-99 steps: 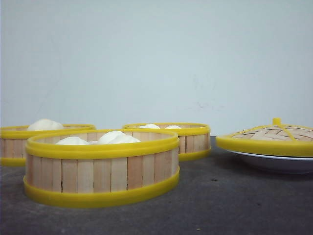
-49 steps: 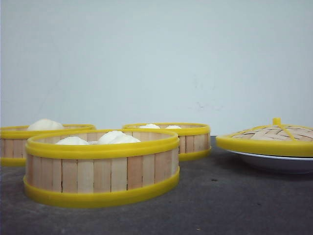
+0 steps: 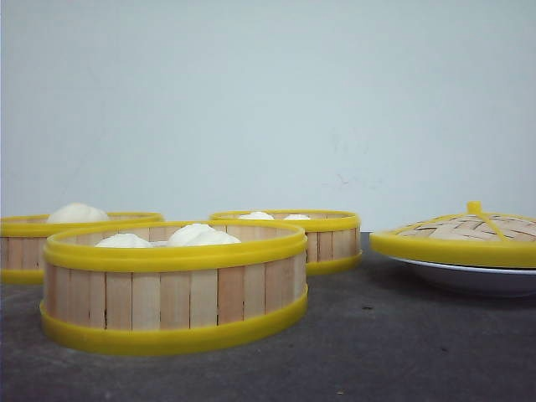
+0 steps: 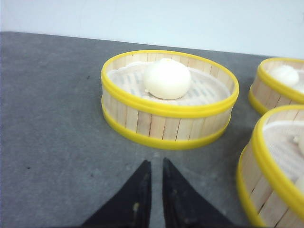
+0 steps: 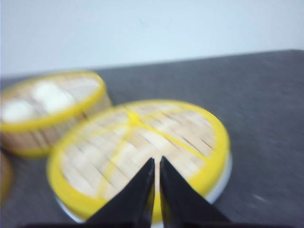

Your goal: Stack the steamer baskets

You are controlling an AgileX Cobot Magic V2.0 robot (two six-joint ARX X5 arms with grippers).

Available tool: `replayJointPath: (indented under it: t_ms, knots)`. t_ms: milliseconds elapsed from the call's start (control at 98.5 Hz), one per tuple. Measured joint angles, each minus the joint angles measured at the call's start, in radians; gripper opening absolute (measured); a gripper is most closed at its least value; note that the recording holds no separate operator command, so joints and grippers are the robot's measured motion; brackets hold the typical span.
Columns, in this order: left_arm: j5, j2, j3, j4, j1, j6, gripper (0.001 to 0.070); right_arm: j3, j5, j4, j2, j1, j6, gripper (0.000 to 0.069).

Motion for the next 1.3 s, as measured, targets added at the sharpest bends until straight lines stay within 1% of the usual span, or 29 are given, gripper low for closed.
replayJointPath:
  t_ms: [91, 152, 223, 305, 355, 426, 579, 670, 731, 812, 944, 1127, 1167, 1198, 1238, 1299]
  knots:
    - [0.038, 0.003, 0.033, -0.017, 0.000, -0.094, 0.0015, 0.067, -0.005, -0.018, 0.012, 0.000, 0.079, 0.0010]
    - [0.069, 0.015, 0.086, -0.037, 0.000, -0.138, 0.0015, 0.142, -0.019, -0.037, 0.032, 0.000, 0.110, 0.0010]
    - [0.076, 0.039, 0.170, -0.060, 0.000, -0.163, 0.0015, 0.246, -0.021, -0.074, 0.076, 0.000, 0.119, 0.0010]
    - [0.076, 0.090, 0.282, -0.108, 0.000, -0.164, 0.0015, 0.372, -0.021, -0.142, 0.163, 0.000, 0.113, 0.0010]
    - [0.076, 0.134, 0.348, -0.157, 0.000, -0.155, 0.0015, 0.438, -0.021, -0.193, 0.227, 0.000, 0.098, 0.0010]
    - [0.076, 0.209, 0.439, -0.237, 0.000, -0.128, 0.0015, 0.526, -0.021, -0.273, 0.327, 0.000, 0.068, 0.0010]
    - [0.076, 0.380, 0.634, -0.399, 0.000, -0.036, 0.0015, 0.683, -0.021, -0.425, 0.529, 0.000, -0.014, 0.0010]
    - [0.076, 0.472, 0.717, -0.471, 0.000, 0.018, 0.0015, 0.743, -0.021, -0.490, 0.636, 0.000, -0.058, 0.0010]
    - [0.076, 0.526, 0.742, -0.505, 0.000, 0.049, 0.0015, 0.761, -0.021, -0.520, 0.697, 0.000, -0.080, 0.0010]
    - [0.080, 0.585, 0.747, -0.546, 0.000, 0.074, 0.0015, 0.762, -0.021, -0.552, 0.769, 0.000, -0.105, 0.0010]
    - [0.087, 0.651, 0.745, -0.592, 0.000, 0.088, 0.0015, 0.762, -0.021, -0.578, 0.817, 0.000, -0.130, 0.0010]
    - [0.088, 0.666, 0.745, -0.594, 0.000, 0.093, 0.0016, 0.762, -0.021, -0.579, 0.821, 0.000, -0.148, 0.0013]
    - [0.088, 0.667, 0.745, -0.595, 0.000, 0.093, 0.0029, 0.762, -0.021, -0.580, 0.821, 0.000, -0.149, 0.0037]
    - [0.088, 0.667, 0.745, -0.595, 0.000, 0.093, 0.0054, 0.762, -0.021, -0.581, 0.821, 0.000, -0.150, 0.0079]
    - [0.088, 0.666, 0.745, -0.595, 0.000, 0.093, 0.0109, 0.762, -0.021, -0.584, 0.821, 0.000, -0.151, 0.0161]
    - [0.088, 0.665, 0.745, -0.595, 0.000, 0.093, 0.0224, 0.762, -0.021, -0.588, 0.821, 0.000, -0.152, 0.0311]
